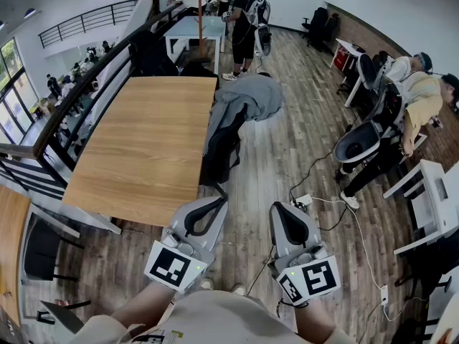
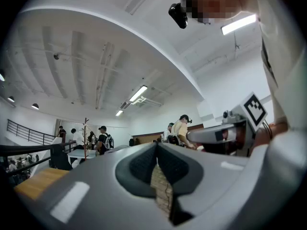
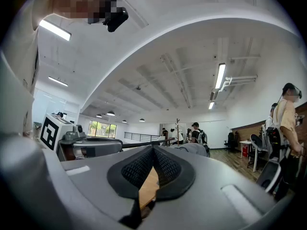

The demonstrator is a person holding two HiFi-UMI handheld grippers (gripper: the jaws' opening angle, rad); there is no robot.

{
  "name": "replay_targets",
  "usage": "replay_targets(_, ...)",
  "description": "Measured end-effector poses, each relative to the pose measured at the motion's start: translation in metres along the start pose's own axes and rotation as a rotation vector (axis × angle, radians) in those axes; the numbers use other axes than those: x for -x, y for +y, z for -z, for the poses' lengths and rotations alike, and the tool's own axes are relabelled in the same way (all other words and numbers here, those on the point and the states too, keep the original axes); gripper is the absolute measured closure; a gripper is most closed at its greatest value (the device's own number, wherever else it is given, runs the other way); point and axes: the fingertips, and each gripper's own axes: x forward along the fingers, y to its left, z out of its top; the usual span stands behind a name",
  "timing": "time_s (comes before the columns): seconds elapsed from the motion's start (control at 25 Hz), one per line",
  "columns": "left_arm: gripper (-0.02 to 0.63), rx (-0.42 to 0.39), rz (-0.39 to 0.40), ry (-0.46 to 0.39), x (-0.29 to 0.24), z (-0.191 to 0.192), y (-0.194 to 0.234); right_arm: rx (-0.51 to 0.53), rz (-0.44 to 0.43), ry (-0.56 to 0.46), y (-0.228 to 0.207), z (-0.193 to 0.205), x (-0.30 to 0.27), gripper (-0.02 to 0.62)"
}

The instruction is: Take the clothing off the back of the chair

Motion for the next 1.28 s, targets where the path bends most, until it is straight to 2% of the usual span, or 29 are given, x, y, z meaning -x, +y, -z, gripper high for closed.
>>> replay_targets(0.8,0.604,-0.001,0.032,0.023,0.003,-0.001,-0.014,-0.014,0.002,0.011,0.004,-0.001,0.007,0.594)
replay_targets(1.28,0.604,0.009,0.019,0.024,-0.004,0.004,-0.016,-0.012,-0.006,0.017,-0.003,0.003,0.007,0.594)
